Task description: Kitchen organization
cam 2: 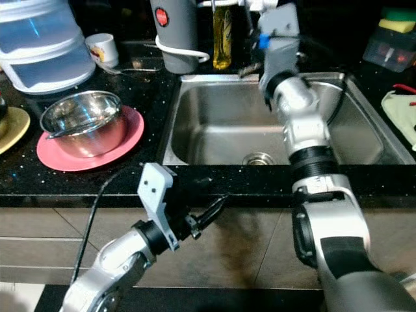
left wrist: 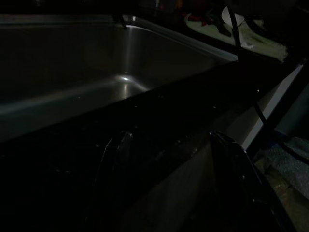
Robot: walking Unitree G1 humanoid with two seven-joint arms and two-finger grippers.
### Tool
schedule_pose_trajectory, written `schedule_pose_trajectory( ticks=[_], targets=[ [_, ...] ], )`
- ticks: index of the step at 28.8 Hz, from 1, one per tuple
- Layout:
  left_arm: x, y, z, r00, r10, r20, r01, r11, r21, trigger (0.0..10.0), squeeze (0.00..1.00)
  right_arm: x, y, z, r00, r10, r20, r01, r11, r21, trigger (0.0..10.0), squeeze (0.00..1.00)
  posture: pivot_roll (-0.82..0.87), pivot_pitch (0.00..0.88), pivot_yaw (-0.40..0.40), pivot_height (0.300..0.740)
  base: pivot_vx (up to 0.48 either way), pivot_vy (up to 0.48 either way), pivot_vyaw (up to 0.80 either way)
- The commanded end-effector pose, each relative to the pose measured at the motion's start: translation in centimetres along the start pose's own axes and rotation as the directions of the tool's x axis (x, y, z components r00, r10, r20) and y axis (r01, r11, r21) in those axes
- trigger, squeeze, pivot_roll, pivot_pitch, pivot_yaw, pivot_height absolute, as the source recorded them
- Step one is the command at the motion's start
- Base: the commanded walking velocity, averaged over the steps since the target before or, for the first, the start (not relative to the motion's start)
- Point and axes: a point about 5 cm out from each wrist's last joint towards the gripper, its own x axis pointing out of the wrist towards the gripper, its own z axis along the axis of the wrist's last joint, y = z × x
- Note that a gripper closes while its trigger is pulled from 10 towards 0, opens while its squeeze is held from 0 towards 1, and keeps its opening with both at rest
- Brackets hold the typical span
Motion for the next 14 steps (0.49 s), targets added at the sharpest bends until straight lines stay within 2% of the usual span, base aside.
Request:
schedule_pose_trajectory(
  ticks=[1, 4, 7, 10, 14],
  targets=[
    [-0.1, 0.5, -0.2, 1.000, 0.016, -0.018, -0.016, 1.000, 0.021, 10.0, 0.00, 0.1, 0.6, -0.4, 1.000, 0.009, -0.016, -0.009, 1.000, -0.008, 10.0, 0.00, 0.04, 0.004, -0.039, 0.740, 0.000, 0.000, 0.00],
    [-0.5, 1.0, -0.5, 0.999, 0.031, -0.042, -0.028, 0.998, 0.052, 10.0, 0.00, 0.3, 1.1, -0.5, 1.000, 0.016, -0.022, -0.017, 1.000, -0.005, 10.0, 0.00, 0.04, 0.001, -0.043, 0.740, 0.000, -0.338, 0.00],
    [-0.5, 1.3, -0.4, 0.998, 0.052, -0.033, -0.050, 0.998, 0.049, 10.0, 0.00, 0.4, 1.3, -0.5, 1.000, 0.019, -0.023, -0.019, 1.000, -0.006, 10.0, 0.00, 0.04, 0.001, -0.043, 0.740, 0.000, -0.472, 0.00],
    [-0.5, 1.5, -0.3, 0.997, 0.069, -0.024, -0.068, 0.997, 0.043, 10.0, 0.00, 0.4, 1.5, -0.6, 0.999, 0.021, -0.025, -0.021, 1.000, -0.008, 10.0, 0.00, 0.04, 0.000, -0.044, 0.740, 0.000, -0.274, 0.00],
    [-0.4, 1.6, -0.6, 0.998, 0.060, -0.035, -0.058, 0.997, 0.058, 10.0, 0.00, 0.9, 2.0, -0.8, 0.998, 0.012, -0.069, -0.012, 1.000, 0.009, 10.0, 0.00, 0.04, 0.000, -0.042, 0.740, 0.000, 0.000, 0.00]
  ],
)
